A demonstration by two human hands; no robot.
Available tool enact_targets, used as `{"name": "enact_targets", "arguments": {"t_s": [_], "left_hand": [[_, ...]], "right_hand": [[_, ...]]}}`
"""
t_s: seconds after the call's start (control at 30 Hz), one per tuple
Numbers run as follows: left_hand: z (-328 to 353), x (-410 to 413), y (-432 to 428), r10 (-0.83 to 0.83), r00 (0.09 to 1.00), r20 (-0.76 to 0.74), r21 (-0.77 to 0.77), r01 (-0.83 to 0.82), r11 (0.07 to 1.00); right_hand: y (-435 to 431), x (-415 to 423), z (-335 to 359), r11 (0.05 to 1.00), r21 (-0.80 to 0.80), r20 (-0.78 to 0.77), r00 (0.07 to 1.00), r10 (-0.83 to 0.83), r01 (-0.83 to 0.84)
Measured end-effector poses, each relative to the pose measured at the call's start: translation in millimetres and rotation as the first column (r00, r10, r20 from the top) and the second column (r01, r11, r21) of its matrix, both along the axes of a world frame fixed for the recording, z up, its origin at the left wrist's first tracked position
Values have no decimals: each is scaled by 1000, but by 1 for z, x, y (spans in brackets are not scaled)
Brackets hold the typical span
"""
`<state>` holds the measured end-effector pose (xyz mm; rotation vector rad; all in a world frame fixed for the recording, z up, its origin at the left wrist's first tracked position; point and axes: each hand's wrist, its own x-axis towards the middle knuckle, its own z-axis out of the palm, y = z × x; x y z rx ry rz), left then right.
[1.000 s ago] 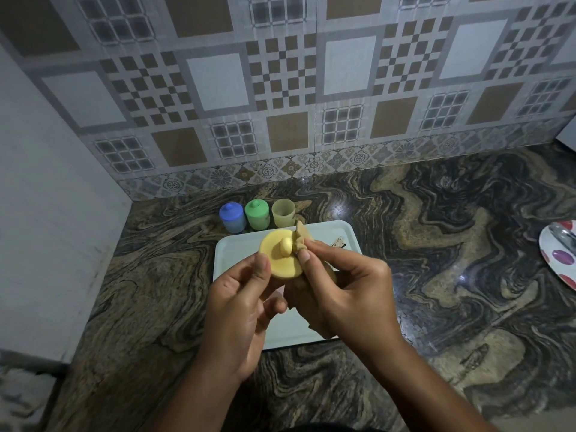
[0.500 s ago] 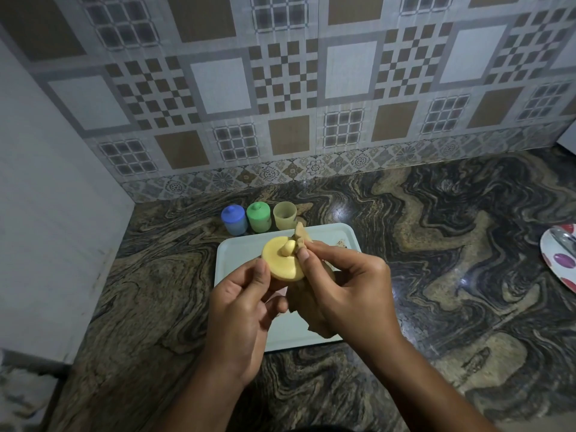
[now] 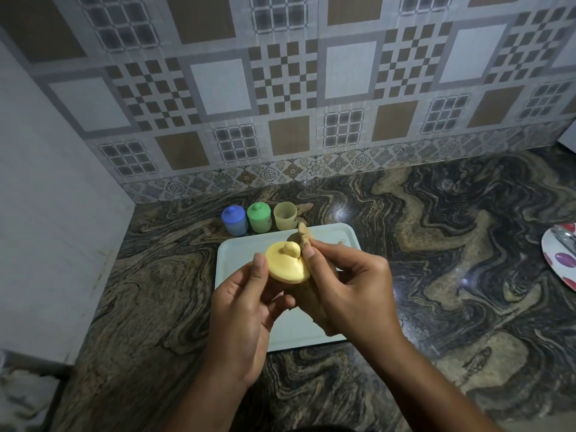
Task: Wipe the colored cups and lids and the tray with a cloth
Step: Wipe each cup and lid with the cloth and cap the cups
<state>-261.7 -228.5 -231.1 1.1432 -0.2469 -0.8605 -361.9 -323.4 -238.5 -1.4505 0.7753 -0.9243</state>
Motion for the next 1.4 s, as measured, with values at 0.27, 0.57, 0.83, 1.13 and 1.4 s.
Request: {"name": "enact_targets", "arguments": {"t_s": [0.27,0.57,0.83,1.13,1.4], "left_hand": [[-2,-6,0,-25,991,131,-42,31,999],[-1,-7,-2,44,997,57,-64,-40,997],[-4,-5,-2,81,995,-58,-82,-86,993],[-9,-6,-1,68,997,-41,-41,-69,997],[-14,-8,-1,91,994,-55,-12,-92,996]], "right_hand": [[0,-4,2,997,76,87,996,-3,-3],[7,1,-2,999,36,61,998,11,-14],[-1,2,-8,986,-163,61,998,-28,37],[-1,3,-1,949,-311,-90,996,18,-46],[-6,5,-4,957,-282,-238,971,-1,-68]]}}
